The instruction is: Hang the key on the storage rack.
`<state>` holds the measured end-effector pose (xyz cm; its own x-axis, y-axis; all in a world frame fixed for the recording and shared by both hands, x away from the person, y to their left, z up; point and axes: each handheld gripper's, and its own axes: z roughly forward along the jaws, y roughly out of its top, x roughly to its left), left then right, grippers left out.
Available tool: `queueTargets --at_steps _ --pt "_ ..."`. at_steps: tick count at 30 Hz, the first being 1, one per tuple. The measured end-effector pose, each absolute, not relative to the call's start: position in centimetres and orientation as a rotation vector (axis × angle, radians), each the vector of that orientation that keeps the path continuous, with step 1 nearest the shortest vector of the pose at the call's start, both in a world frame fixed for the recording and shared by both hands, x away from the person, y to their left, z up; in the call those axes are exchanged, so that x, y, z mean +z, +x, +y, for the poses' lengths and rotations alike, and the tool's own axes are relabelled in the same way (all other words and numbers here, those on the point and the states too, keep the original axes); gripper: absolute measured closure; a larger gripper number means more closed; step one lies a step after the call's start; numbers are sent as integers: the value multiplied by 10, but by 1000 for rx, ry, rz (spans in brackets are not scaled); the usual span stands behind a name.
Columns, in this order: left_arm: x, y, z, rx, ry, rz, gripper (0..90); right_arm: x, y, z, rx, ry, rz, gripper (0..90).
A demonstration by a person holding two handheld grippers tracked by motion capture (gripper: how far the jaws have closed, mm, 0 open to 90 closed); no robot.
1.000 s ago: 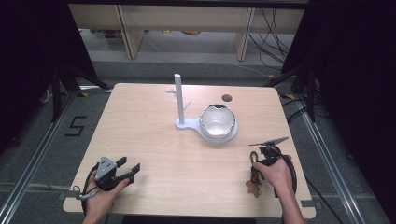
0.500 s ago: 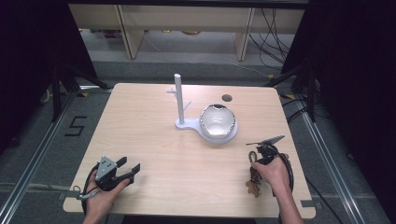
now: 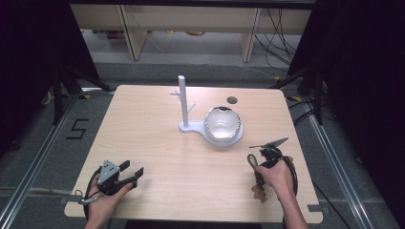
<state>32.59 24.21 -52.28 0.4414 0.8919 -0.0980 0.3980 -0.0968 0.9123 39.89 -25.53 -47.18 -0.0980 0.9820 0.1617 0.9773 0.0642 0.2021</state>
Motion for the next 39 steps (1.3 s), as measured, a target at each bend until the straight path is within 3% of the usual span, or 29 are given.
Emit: queueTargets --at_steps 16,39 --pt "-523 325 242 620 1694 1131 347 -457 382 -250 563 2124 2205 793" --pt "-523 326 242 612 1683 1129 347 -451 350 -265 940 1820 2066 793"
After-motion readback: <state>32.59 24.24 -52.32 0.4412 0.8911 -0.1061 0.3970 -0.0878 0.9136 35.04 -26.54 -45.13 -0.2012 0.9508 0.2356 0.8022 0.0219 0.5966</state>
